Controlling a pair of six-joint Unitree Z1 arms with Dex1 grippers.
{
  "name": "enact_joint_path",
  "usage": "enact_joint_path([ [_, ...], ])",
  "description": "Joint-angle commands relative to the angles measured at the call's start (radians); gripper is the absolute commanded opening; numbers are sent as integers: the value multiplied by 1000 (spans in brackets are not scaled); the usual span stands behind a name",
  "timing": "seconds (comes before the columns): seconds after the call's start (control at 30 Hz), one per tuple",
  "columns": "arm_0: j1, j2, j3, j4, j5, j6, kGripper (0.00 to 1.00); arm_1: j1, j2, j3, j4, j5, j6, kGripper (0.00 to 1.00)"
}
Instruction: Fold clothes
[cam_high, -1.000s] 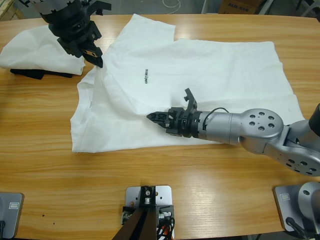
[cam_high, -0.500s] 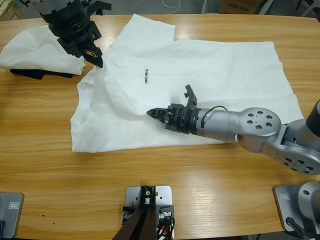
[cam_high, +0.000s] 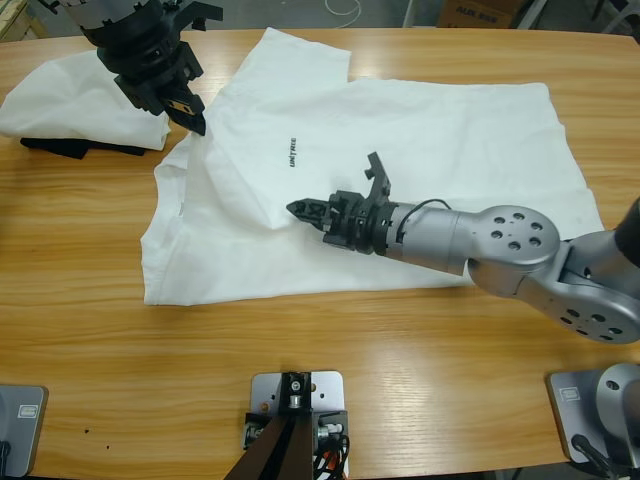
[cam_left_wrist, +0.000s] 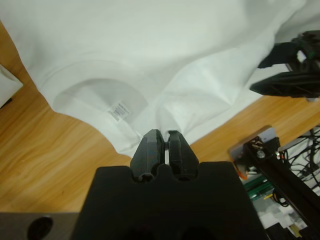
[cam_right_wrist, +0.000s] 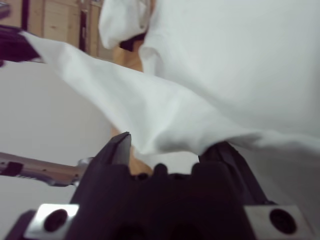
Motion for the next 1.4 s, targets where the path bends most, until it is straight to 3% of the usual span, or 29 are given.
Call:
enact_joint_path([
  [0.03, -6, 34, 11, 96, 12, 10, 0, 23, -42, 4, -221, 14, 34, 517],
  [0.07, -6, 34, 9, 96, 12, 10, 0, 26, -34, 8, -217, 21, 38, 480],
  [0.17, -8, 34, 11, 96, 12, 10, 0, 31, -5, 16, -216, 49, 45, 242],
  [0.2, -8, 34, 11, 96, 12, 10, 0, 32, 3, 18, -216, 57, 45, 71],
  [0.23, -8, 34, 11, 96, 13, 11, 0, 35, 10, 20, -216, 60, 44, 1],
  [0.67, -8, 36, 11, 96, 13, 11, 0, 41, 50, 24, -221, 71, 12, 0],
  [0.83, -8, 14, 9, 102, 22, 7, 0, 14, -16, 51, -186, 68, 60, 0],
  [0.9, -16, -8, 13, 118, 22, -3, 0, -21, -115, 58, -8, 93, 70, 0],
  [1.0, -29, -24, 61, 124, 16, -18, 0, -49, -338, 26, 428, 152, 57, 0],
  [1.07, -49, -21, 90, 122, 9, -21, 0, -52, -455, -86, 727, 185, 37, 0],
  [1.17, -94, -11, 103, 120, 9, -36, 0, -53, -510, -280, 1090, 249, -10, 0],
  [1.27, -132, -3, 105, 121, 12, -64, 0, -53, -485, -367, 1236, 287, -41, 0],
  [1.4, -139, -33, 154, 124, 21, -92, 0, -53, -427, -372, 1241, 314, -44, 0],
])
